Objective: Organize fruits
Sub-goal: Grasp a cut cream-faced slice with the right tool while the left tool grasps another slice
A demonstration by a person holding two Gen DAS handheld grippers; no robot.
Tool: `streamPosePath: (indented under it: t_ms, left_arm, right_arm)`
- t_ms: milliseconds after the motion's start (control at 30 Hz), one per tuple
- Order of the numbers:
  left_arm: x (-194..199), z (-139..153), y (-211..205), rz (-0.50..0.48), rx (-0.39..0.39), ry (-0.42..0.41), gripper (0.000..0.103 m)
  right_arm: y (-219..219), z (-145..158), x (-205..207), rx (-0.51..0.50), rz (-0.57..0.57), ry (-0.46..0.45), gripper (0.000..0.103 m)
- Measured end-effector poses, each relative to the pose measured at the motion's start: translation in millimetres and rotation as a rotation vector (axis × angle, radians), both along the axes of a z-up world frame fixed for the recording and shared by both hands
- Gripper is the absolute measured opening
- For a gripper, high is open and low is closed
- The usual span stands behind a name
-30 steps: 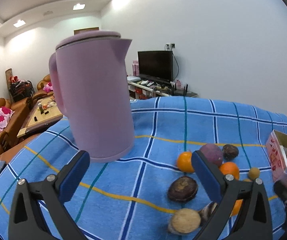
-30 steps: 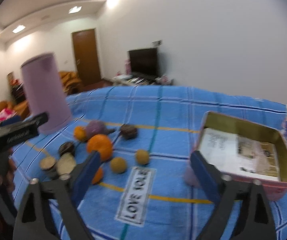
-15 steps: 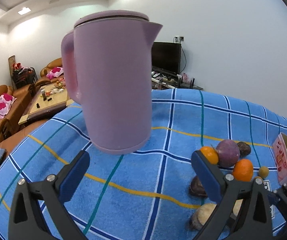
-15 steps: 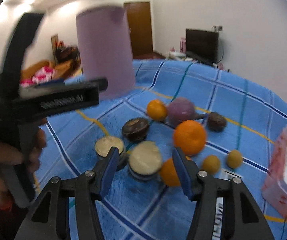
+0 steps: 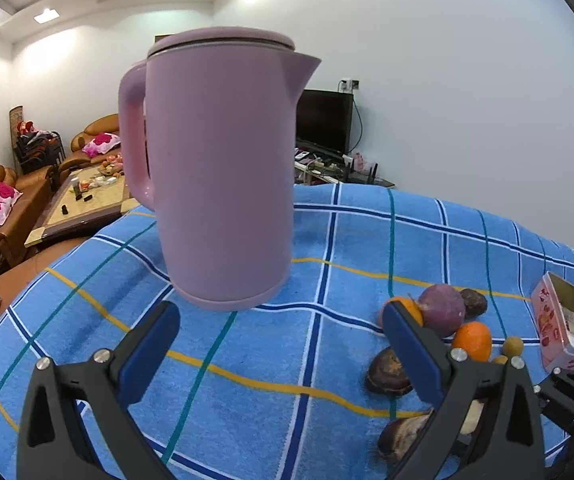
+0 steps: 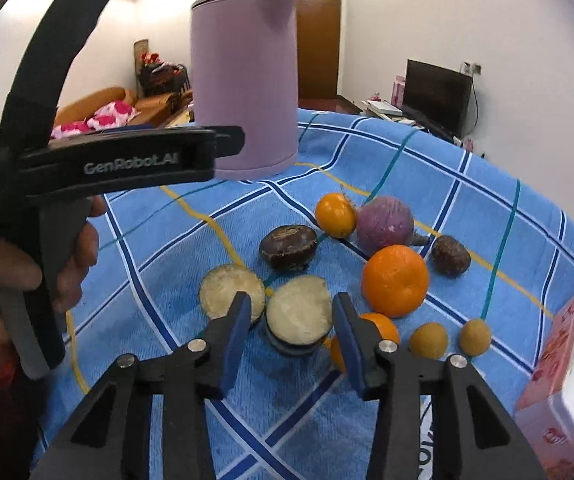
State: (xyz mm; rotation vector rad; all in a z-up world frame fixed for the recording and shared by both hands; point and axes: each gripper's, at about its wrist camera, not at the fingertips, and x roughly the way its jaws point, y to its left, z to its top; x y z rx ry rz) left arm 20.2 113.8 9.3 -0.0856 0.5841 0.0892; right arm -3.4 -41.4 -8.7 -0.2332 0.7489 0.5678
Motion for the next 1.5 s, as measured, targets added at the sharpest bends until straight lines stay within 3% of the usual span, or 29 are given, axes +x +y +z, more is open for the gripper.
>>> streamPosePath:
  t_ms: [267,533,700,867,1067,1200,1500]
  left_arm:
    - [-2.3,1.1,4.5,-0.009,-0.033,-0.009,0.103]
    - [-1.1,-0.1,-2.1,-0.034,-0.019,-0.004,0.103]
    - [-0.4,-3.9,-5.7,-0.055,-0.023,0.004,0.103]
    - [-5.7,-7.0,-5.2,-0.076,-0.068,0.004,0.103]
    - [-20.7,-9.2,-8.3,-0.109,-0.094,0.024,0.103]
    - [-21.8,-15.6,-20.8,-0.178,-0.119,0.076,0.103]
    - [-5.6,-52.5,-58.3,-0.244,-0.003,0.275,0.084]
  right_arm:
    - [-5.3,-0.1,2.5,-0.01,-0.005,-0.002,0.042]
    - [29.1,-12.7,1.5,-0.203,-0.004,-0.078,0.046]
    - [25.7,-11.3,0.6,-0.203,-0.002,-0.079,0.044]
    - [9.3,-0.3,-2.4,-0.087,-0.023,-0.051,0.043]
    - [-31.8,38.7,-17.1,0.066,-0.117,-0.138,0.043]
    - [-50.9,52.3,-22.2,0.116,-0.158,-0.173,0.042]
    - [-88.8,60.2,-22.4,0.151,-0.25,-0.193,0.042]
